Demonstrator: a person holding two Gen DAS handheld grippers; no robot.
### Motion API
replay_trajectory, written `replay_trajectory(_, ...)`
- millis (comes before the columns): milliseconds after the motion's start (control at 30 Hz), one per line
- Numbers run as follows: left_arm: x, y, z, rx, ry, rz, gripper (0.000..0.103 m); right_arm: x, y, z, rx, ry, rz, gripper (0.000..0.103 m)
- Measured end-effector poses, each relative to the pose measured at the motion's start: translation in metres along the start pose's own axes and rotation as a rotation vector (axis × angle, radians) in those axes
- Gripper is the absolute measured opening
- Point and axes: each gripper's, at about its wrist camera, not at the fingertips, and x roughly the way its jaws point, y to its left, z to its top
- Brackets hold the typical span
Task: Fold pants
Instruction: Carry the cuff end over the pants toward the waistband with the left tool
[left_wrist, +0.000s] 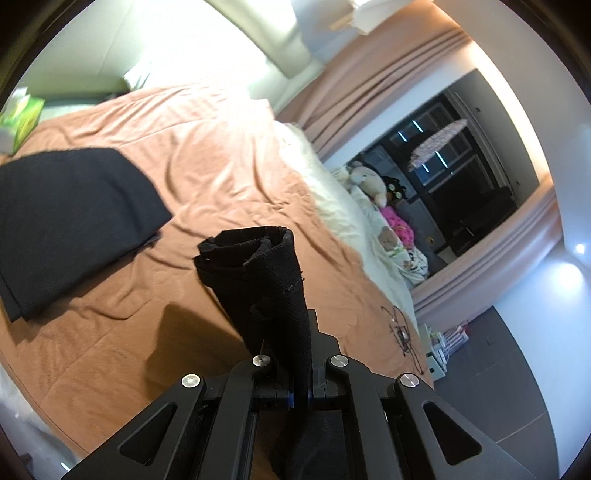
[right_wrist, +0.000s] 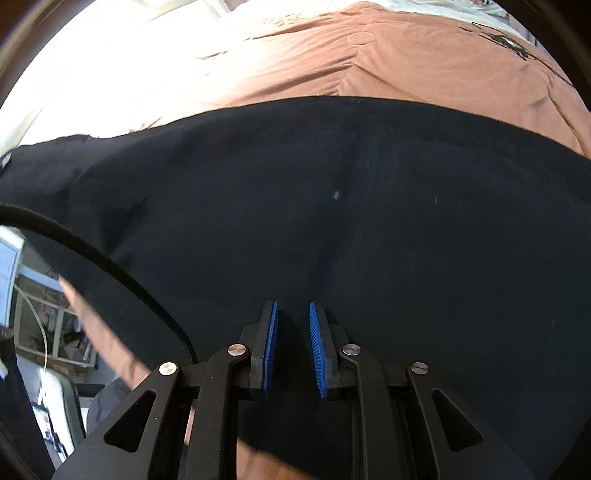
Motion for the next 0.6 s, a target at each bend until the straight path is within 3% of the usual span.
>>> replay_trajectory(133, -0.006, -0.028, 0.001, 0.036, -0.006, -0.019, 0.004, -0.016, 0.002, -0.015, -0.046, 0.004, 0.009, 0.016)
replay_trajectory(200, -0.005, -0.046, 0.000, 0.058, 0.002, -0.030, 0.004, -0.029, -0.004, -0.020, -0.028, -0.016, 0.028, 0.022)
replay_trajectory(367, -0.003, -0.095, -0.007, 0.133, 0.012, -0.062, 0.004, -0.071, -0.020, -0.030, -0.007, -0.128, 0.023, 0.057)
replay_trajectory(600, 0.003, -0.151, -0.016, 0.208, 0.041, -0.124, 0.004, -0.129, -0.064, -0.056, 0.119, -0.256, -0.002, 0.069)
